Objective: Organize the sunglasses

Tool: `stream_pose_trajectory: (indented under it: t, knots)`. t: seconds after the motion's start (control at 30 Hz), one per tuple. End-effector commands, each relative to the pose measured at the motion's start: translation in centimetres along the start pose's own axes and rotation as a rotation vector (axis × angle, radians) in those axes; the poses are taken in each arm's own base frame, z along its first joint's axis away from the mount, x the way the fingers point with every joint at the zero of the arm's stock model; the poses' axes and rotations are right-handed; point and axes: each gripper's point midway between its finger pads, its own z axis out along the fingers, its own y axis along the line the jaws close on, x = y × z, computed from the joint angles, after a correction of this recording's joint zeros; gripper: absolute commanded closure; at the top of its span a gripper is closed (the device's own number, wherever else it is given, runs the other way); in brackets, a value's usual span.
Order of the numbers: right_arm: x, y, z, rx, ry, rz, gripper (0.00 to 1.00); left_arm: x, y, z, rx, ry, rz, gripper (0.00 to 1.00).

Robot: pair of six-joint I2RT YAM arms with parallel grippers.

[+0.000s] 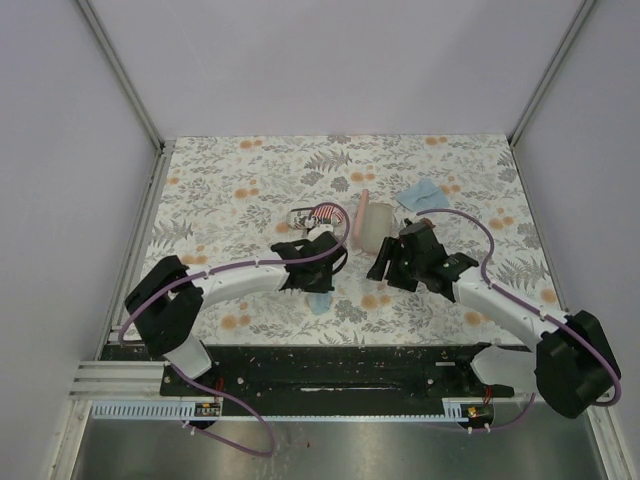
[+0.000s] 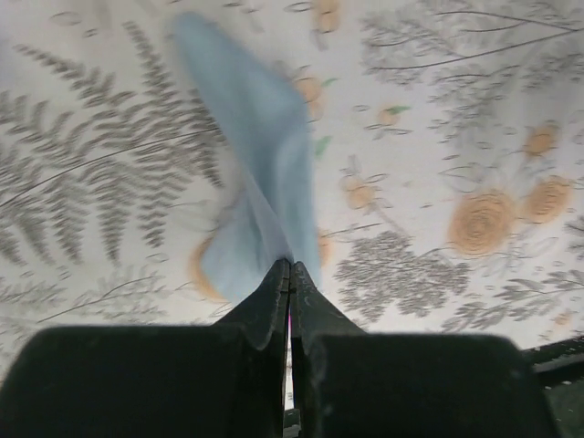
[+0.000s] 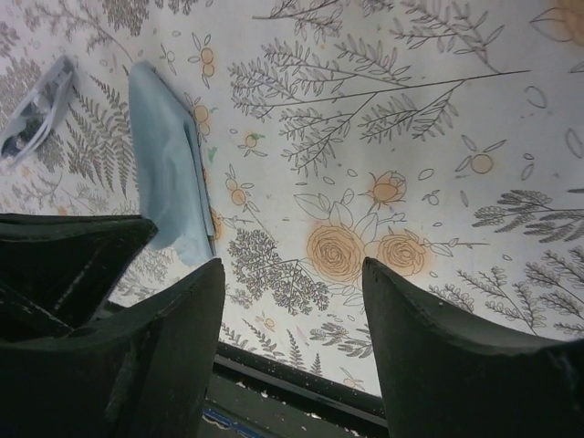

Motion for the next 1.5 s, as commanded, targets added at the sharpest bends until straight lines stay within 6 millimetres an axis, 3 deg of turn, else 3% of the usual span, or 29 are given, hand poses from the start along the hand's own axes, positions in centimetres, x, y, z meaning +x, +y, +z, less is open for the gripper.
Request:
stream_pose_trajectory:
  t: [0.0,0.27,0.63,0.77,0.8,0.93,1.0,1.2,1.37,1.47]
  knots:
    - [-2.1,-0.9,-1.9,0.06,-0.151,0.061,0.3,-2.2,-6.3,0.4,0.149,-0.036,0.035,1.0]
    - [-2.8,-2.9,-4.2,0.139,-0.239,0.081,0.27,-1.6,-10.9,2.3,0.213,0.011,0.105,1.0]
    - [-2.2,-5.4,-4.8,0.228,-0.274,0.159,0.26,-2.2,-15.1,3.3,0.355,0.005,0.111,1.0]
    - [-1.9,-6.2,-5.1,0.261,-0.278,0.173,0.25,-1.1,-16.8,3.6,0.438,0.061,0.138,1.0]
    - [-1.8,-6.4,-5.2,0.265,-0.281,0.173,0.25,-1.1,-16.9,3.6,0.44,0.065,0.14,0.95]
    - [-1.2,-6.9,-5.2,0.267,-0.275,0.18,0.27,-2.7,-16.4,1.5,0.459,-0.015,0.137,0.68]
    - [-0.9,-7.0,-5.1,0.262,-0.269,0.184,0.29,-4.0,-16.0,-0.1,0.477,-0.048,0.134,0.62]
    - [0.1,-4.6,-2.8,0.115,-0.186,0.109,0.41,-7.6,-13.4,-4.4,0.432,-0.102,0.134,0.6]
    - [0.9,-2.9,0.0,0.089,-0.042,0.007,0.53,-8.6,-9.0,-4.7,0.368,-0.085,0.075,0.61]
    - [1.3,-2.2,1.6,0.076,0.033,-0.035,0.53,-7.7,-6.3,-4.3,0.335,-0.067,0.047,0.62]
